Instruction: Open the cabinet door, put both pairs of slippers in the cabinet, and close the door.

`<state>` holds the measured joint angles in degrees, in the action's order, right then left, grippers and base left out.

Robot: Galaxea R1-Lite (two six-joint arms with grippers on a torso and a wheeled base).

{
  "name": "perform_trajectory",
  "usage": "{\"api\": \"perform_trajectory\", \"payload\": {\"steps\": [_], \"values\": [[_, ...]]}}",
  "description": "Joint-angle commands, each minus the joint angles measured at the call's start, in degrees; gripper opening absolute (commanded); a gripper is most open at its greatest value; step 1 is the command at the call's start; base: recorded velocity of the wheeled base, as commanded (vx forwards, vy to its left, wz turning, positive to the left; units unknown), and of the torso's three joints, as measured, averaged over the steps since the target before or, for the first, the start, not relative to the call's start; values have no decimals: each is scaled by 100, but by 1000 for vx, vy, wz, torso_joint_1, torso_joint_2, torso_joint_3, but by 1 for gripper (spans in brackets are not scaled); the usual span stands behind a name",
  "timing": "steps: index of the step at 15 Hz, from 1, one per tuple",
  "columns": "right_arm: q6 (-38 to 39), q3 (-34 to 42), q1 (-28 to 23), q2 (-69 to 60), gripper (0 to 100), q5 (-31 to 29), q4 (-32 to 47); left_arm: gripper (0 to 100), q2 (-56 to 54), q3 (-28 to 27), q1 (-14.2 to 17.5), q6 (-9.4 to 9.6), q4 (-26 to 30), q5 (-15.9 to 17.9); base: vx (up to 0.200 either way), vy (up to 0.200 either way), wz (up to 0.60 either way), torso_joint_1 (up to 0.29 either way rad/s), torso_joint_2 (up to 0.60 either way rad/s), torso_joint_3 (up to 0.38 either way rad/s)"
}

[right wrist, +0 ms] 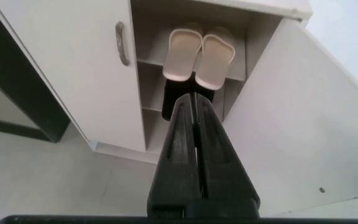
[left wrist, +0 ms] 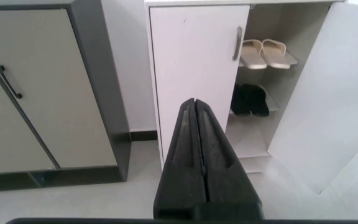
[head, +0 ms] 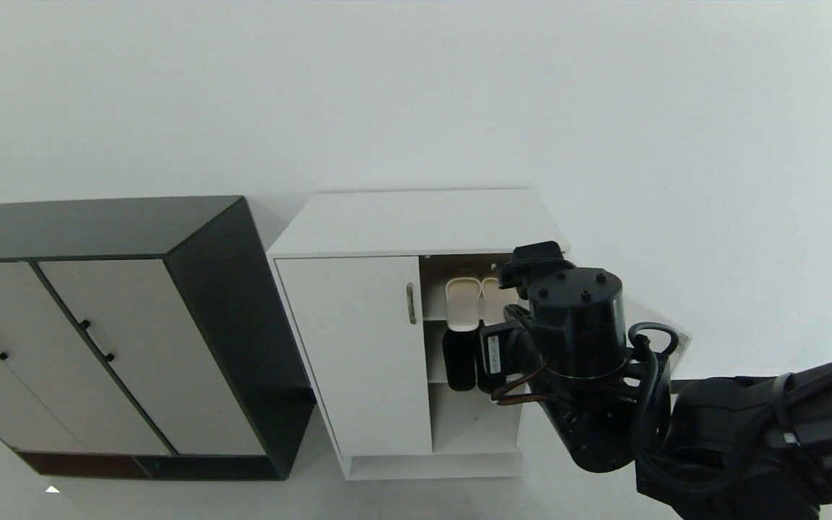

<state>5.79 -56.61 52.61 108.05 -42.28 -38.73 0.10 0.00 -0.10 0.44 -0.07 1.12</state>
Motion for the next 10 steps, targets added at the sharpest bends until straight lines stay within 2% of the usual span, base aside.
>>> {"api": "perform_trajectory", "payload": {"steps": [1, 4, 9, 10], "values": [[1, 1, -23, -12, 0, 0, -3, 0, -1, 0, 1, 0, -1, 2, 0, 0, 0, 266, -588, -325], [-34, 36, -32, -3, 0, 0, -12, 0, -1, 0, 1, 0, -1, 2, 0, 0, 0, 233, -526, -284], [-60, 54, -32, 6, 0, 0, -12, 0, -1, 0, 1, 0, -1, 2, 0, 0, 0, 19, -40, -23], [-60, 71, -32, 6, 0, 0, -12, 0, -1, 0, 1, 0, -1, 2, 0, 0, -600, 2, -2, 7]]}}
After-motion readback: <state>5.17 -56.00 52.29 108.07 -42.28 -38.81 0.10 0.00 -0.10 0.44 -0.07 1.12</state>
